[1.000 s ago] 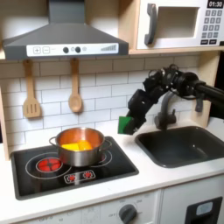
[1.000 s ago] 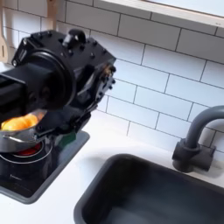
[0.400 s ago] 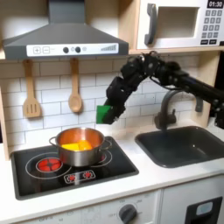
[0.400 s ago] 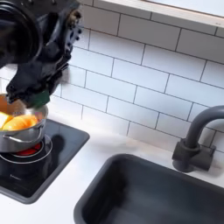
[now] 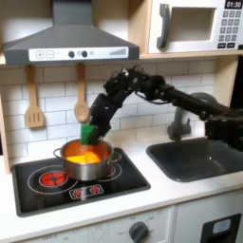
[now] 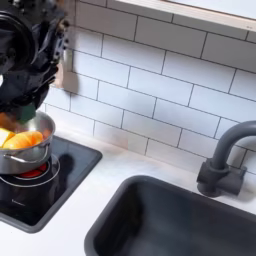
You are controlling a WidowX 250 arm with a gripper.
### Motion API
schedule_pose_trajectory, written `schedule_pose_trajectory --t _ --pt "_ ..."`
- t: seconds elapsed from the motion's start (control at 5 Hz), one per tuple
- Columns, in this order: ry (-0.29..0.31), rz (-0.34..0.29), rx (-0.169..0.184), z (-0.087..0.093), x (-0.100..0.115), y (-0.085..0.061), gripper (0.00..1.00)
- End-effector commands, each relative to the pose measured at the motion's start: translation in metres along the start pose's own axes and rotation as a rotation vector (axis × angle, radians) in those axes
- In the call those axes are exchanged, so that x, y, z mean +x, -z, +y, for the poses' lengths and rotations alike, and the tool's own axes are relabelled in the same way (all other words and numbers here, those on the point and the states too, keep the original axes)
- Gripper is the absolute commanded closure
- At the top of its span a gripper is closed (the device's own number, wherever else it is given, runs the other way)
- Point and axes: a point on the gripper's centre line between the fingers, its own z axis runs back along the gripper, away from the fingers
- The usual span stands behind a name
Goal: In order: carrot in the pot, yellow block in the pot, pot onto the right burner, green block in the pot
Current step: 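Put the green block in the pot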
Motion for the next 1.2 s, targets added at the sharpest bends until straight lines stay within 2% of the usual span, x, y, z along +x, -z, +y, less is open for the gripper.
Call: schedule_pose_trajectory --t 0.0,0.2,0.4,0.6,0.8,1.0 --pt "0.004 -0.005 0.069 0.012 0.006 0.035 1.00" --pt "0.022 0.000 0.061 0.009 0.000 0.042 1.00" --pt "0.083 -0.013 0.034 0.017 0.000 0.036 0.00" --pt "0.197 -0.008 -0.035 0.024 -0.012 0.017 0.00" --pt "0.184 0.002 -0.003 0.027 -0.009 0.027 0.00" --pt "0.184 -0.002 -0.009 0.027 -0.008 0.025 0.00"
